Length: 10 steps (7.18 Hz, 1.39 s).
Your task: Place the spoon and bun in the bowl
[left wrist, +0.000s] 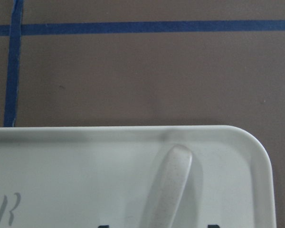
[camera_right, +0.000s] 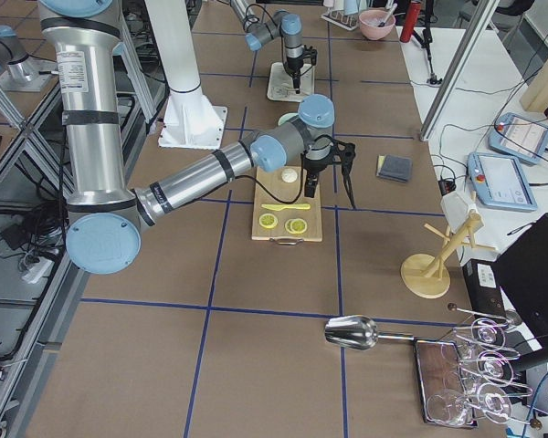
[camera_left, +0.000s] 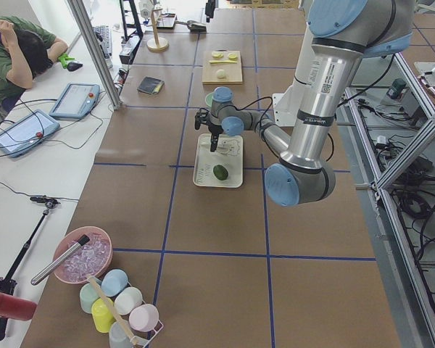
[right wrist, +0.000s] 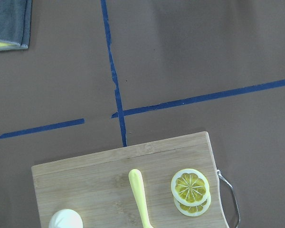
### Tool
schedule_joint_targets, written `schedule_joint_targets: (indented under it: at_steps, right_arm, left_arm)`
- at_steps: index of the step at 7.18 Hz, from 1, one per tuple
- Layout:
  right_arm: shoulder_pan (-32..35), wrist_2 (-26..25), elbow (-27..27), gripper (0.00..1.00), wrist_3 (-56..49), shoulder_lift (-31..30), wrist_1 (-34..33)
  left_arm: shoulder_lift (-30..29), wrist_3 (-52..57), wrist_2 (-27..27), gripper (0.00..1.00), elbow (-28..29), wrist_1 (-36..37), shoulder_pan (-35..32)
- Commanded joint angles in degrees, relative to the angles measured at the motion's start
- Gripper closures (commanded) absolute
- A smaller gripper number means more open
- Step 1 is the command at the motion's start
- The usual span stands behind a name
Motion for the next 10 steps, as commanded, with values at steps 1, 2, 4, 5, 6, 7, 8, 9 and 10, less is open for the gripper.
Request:
schedule_joint_targets:
  at_steps: [1, 2, 4, 5, 6, 7, 8, 9, 10]
  right_arm:
    - [-0.20, -0.03, 0.07, 0.00, 0.09, 0.12, 0.00]
    - [-0.64, -0.12, 0.41, 0.00, 0.87, 0.12, 0.00]
    - [-2.04, -1.17, 1.47, 0.00, 2.45, 0.12, 0.09]
    - [-2.57, -1.70, 1.73, 0.00, 3.16, 0.12, 0.00]
    - [-3.10, -1.88, 1.74, 0.00, 3.51, 0.46, 0.00]
    - [-3.28, -2.14, 1.74, 0.00, 3.52, 0.73, 0.00]
    - [-3.63, -2.23, 1.74, 0.00, 3.61, 0.91, 0.00]
    - [-4.33, -2.93, 1.74, 0.00, 5.00, 1.34, 0.00]
    - [-5.55, -3.63, 1.74, 0.00, 6.67, 2.04, 0.09]
  left_arm:
    - [-0.35, 0.05, 0.01, 0.30, 0.16, 0.04, 0.09]
    - [-0.53, 0.05, 0.01, 0.31, 1.03, -0.05, 0.27]
    - [-1.15, 0.14, 0.01, 0.38, 1.65, -0.05, 0.36]
    - [-1.06, 0.05, 0.01, 0.49, 1.57, 0.04, 0.36]
    - [-0.97, 0.05, 0.01, 0.66, 1.48, 0.04, 0.36]
    - [-0.97, 0.05, 0.01, 0.87, 0.87, 0.04, 0.27]
    - [-0.71, 0.05, 0.09, 1.00, 0.69, 0.04, 0.18]
    - [-0.53, 0.05, 0.09, 1.00, -0.35, 0.04, -0.08]
    - [-0.01, 0.14, 0.09, 1.00, -2.10, 0.39, -0.34]
